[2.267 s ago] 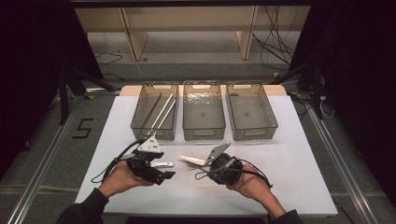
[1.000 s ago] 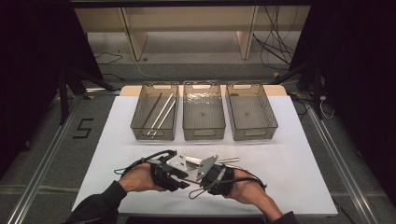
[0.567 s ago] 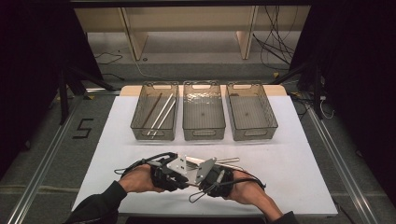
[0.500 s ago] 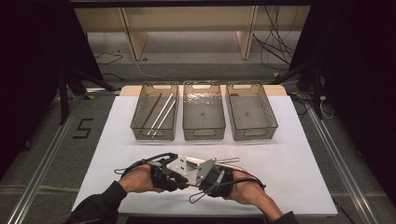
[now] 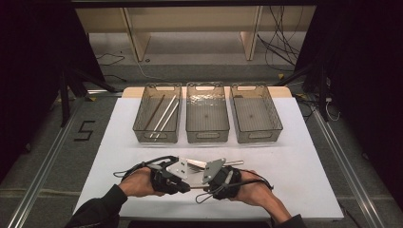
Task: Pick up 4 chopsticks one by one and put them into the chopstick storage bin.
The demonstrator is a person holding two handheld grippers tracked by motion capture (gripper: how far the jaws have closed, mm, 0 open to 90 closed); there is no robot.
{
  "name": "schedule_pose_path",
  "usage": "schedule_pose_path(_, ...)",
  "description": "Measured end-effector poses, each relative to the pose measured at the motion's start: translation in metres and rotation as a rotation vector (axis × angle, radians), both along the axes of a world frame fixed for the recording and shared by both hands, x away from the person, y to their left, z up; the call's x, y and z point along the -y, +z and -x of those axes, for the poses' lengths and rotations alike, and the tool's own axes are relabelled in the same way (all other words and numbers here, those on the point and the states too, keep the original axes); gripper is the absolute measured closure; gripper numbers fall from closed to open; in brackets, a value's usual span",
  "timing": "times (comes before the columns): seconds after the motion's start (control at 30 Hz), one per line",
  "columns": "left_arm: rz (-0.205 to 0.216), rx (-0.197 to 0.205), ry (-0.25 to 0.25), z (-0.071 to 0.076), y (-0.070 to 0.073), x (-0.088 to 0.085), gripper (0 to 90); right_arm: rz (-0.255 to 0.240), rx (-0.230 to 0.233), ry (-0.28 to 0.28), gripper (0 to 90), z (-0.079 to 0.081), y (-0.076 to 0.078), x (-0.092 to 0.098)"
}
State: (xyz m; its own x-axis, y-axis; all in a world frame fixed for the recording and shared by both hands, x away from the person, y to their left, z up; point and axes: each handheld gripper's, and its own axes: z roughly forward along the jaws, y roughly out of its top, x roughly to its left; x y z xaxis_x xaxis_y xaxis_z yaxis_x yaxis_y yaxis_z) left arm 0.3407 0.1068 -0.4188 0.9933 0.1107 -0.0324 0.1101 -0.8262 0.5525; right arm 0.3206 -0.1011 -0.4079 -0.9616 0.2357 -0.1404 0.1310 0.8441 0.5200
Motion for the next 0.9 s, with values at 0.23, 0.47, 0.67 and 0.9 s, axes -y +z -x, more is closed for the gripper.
schedule_pose_path(0.23, 0.023, 0.002, 0.077, -0.007, 0.006, -0.013, 85.6, -0.097, -0.012, -0.120, 46.9, -0.009, 0.012, 0.020)
schedule_pose_path(0.47, 0.056, -0.004, 0.196, -0.019, 0.010, -0.030, 85.6, -0.160, 0.005, -0.221, 39.3, -0.011, 0.017, 0.032)
schedule_pose_path(0.67, 0.097, 0.000, 0.288, -0.025, 0.016, -0.040, 85.6, -0.176, -0.010, -0.283, 35.7, -0.011, 0.014, 0.039)
schedule_pose_path(0.9, 0.131, 0.010, 0.386, -0.030, 0.024, -0.051, 85.6, -0.189, -0.039, -0.345, 32.8, -0.011, 0.009, 0.052)
